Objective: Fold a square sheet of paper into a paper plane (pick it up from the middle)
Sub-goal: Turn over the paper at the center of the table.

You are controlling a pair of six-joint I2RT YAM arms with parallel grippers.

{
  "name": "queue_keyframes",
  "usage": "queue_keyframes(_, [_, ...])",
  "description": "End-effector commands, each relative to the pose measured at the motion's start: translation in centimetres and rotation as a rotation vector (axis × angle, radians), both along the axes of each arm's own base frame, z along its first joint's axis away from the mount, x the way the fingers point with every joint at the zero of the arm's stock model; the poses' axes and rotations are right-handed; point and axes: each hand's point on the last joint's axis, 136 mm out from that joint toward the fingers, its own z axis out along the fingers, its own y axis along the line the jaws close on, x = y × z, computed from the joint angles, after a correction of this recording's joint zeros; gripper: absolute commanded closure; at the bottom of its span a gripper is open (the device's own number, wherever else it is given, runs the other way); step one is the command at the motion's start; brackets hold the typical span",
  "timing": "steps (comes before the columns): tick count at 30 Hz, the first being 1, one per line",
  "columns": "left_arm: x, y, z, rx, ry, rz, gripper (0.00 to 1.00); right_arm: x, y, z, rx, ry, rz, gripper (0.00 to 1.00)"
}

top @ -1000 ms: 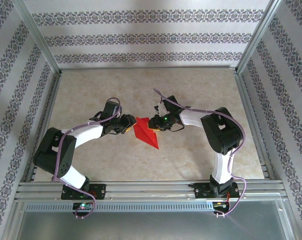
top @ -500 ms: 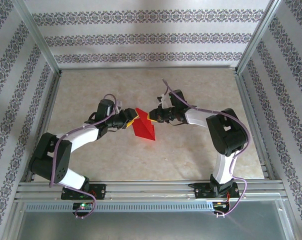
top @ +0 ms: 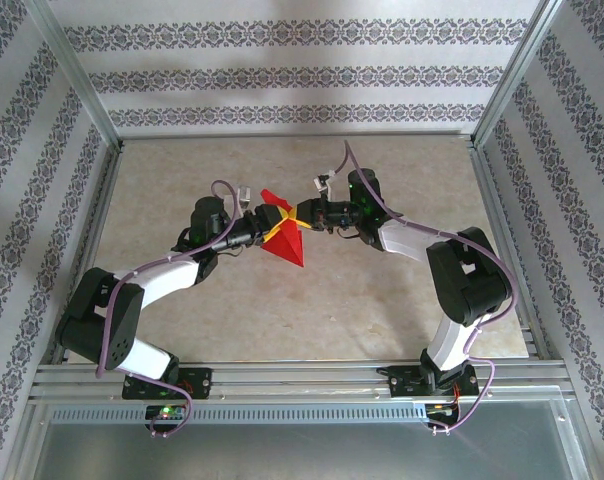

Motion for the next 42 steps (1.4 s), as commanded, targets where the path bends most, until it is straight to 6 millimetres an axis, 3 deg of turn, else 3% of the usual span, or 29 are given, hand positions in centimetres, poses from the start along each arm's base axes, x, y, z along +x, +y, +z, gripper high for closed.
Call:
queue_keyframes(1, [-0.1, -1.1, 2.5, -0.04, -0.095, -0.045, 0.48, 0.0, -0.3, 2.5, 0.082, -0.026, 0.003, 0.92])
queue_keyframes(19, [0.2, -1.5, 3.1, -0.071, -0.136, -0.061, 0.81, 0.1, -0.5, 2.9, 0.141, 0.015, 0.003, 0.86])
queue_keyframes(26, [0.6, -1.1, 2.6, -0.045, -0.135, -0.027, 0.91, 0.5, -1.7, 2.5, 0.123, 0.007, -0.041, 0.7])
queue_keyframes(33, [0.6, 0.4, 1.3, 0.018, -0.094, 0.002, 0.91, 1.6, -5.3, 1.4, 0.055, -0.021, -0.157, 0.56])
queue_keyframes(35, [0.5, 1.3, 0.3, 0.089, -0.062, 0.018, 0.91, 1.8, -6.5, 1.0, 0.025, -0.033, -0.193, 0.54])
queue_keyframes(38, [-0.2, 3.2, -2.0, 0.327, 0.006, 0.036, 0.91, 1.6, -8.1, 0.0, -0.061, -0.06, -0.24, 0.5])
queue_keyframes(42, [-1.5, 7.6, -4.5, 0.74, 0.093, 0.057, 0.9, 1.0, -9.9, -1.5, -0.237, -0.092, -0.295, 0.48])
